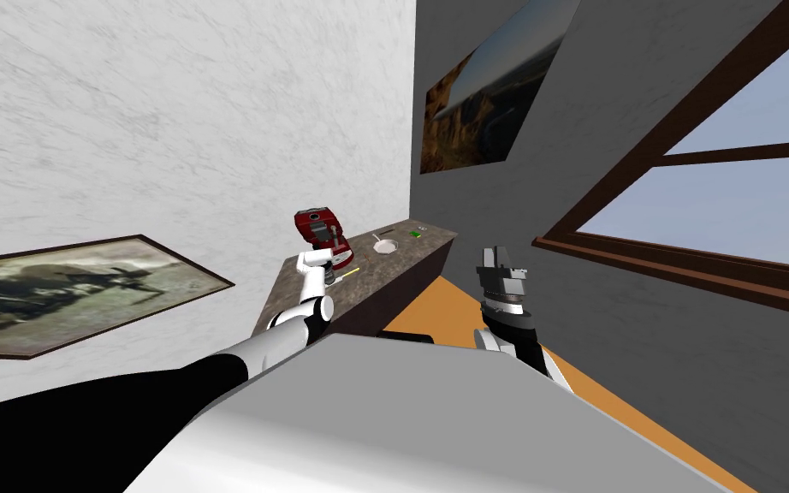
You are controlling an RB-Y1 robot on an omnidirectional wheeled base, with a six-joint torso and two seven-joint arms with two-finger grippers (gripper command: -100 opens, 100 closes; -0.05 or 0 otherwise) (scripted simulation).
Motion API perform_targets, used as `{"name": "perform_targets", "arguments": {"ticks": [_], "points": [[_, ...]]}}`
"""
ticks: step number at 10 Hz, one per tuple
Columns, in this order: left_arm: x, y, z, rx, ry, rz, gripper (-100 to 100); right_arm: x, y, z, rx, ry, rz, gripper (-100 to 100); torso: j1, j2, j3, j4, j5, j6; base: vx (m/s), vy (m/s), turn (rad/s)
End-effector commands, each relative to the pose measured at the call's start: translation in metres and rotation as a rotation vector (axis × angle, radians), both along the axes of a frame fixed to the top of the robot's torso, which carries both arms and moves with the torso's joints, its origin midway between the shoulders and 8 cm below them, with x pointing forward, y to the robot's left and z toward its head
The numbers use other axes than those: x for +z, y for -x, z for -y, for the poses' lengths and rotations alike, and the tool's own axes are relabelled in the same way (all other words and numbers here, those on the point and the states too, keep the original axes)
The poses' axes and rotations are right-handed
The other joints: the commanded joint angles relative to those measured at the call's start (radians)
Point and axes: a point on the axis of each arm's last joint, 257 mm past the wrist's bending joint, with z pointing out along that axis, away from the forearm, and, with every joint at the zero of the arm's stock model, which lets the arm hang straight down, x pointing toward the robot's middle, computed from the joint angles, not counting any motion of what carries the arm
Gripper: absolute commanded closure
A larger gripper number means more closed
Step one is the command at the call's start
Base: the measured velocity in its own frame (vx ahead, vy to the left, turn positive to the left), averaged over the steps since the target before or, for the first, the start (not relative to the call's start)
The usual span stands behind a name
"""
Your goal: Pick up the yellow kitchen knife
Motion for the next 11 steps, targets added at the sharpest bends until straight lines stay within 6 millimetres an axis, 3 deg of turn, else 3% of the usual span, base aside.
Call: {"name": "perform_targets", "arguments": {"ticks": [1, 2, 7, 8, 11], "points": [[0.0, 0.0, 0.0, 0.0, 0.0, 0.0, 0, 0.0, 0.0, 0.0, 0.0, 0.0, 0.0, 0, 0.0, 0.0, 0.0, 0.0, 0.0, 0.0, 0.0, 0.0, 0.0], [0.01, 0.008, -0.017, 0.049, 0.006, 0.009, -100, 0.0, 0.0, 0.0, 0.0, 0.0, 0.0, 0, 0.0, 0.0, 0.0, 0.0, 0.0, 0.0, -0.013, -0.094, -0.095], [0.043, 0.022, -0.046, 0.146, 0.068, 0.037, -100, 0.0, 0.0, 0.0, 0.0, 0.0, 0.0, 0, -0.011, 0.004, 0.002, 0.001, -0.003, 0.001, -0.052, -0.153, -0.144], [0.044, 0.025, -0.048, 0.153, 0.086, 0.028, -100, 0.0, 0.0, 0.0, 0.0, 0.0, 0.0, 0, -0.006, 0.002, 0.001, 0.001, -0.002, 0.001, 0.008, 0.013, -0.24], [0.021, 0.046, -0.047, 0.162, 0.123, -0.051, -100, 0.0, 0.0, 0.0, 0.0, 0.0, 0.0, 0, 0.01, -0.002, -0.001, 0.0, 0.002, 0.0, 0.042, 0.133, -0.118]]}}
